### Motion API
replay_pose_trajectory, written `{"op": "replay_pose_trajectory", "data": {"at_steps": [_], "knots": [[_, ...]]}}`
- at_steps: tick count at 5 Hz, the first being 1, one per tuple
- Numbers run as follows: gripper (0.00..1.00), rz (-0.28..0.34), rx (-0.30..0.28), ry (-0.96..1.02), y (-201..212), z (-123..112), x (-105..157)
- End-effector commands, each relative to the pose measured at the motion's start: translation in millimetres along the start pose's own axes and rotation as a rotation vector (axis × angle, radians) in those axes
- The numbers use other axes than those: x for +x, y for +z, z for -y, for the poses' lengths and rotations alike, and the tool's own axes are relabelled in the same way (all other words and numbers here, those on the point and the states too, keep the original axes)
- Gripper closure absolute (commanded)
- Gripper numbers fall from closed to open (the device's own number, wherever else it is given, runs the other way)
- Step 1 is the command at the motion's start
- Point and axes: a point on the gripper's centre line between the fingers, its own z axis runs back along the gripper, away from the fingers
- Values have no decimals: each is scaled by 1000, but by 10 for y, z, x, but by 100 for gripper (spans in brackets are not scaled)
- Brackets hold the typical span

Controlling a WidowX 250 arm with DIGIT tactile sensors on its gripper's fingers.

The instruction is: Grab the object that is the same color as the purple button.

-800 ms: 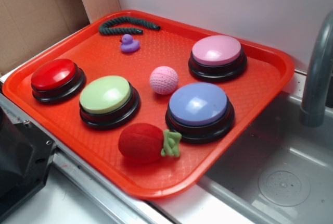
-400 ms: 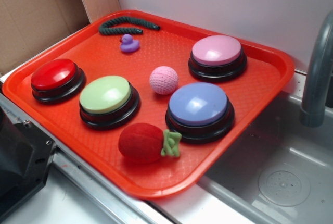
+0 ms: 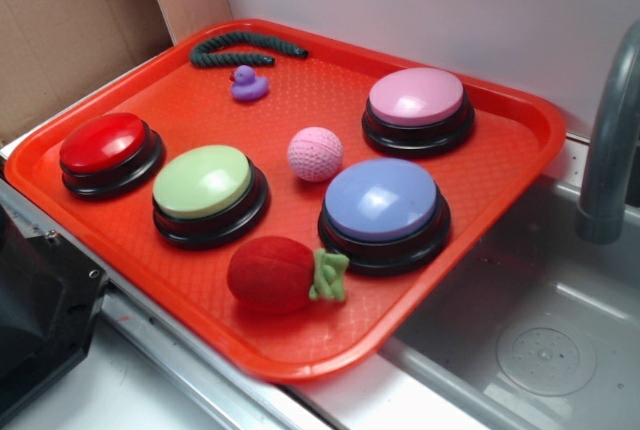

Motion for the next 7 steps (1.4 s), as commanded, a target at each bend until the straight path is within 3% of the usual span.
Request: {"op": "replay_pose_trajectory", "data": {"at_steps": [1, 2, 4, 6, 7], "knots": [[0, -4, 67, 67, -609, -198, 321], [0, -53, 118, 7, -830, -183, 525], [0, -47, 153, -106, -1184, -315, 930], [0, -89, 170, -100, -1533, -641, 1112], [0, -121, 166, -118, -1695, -683, 1146]]}}
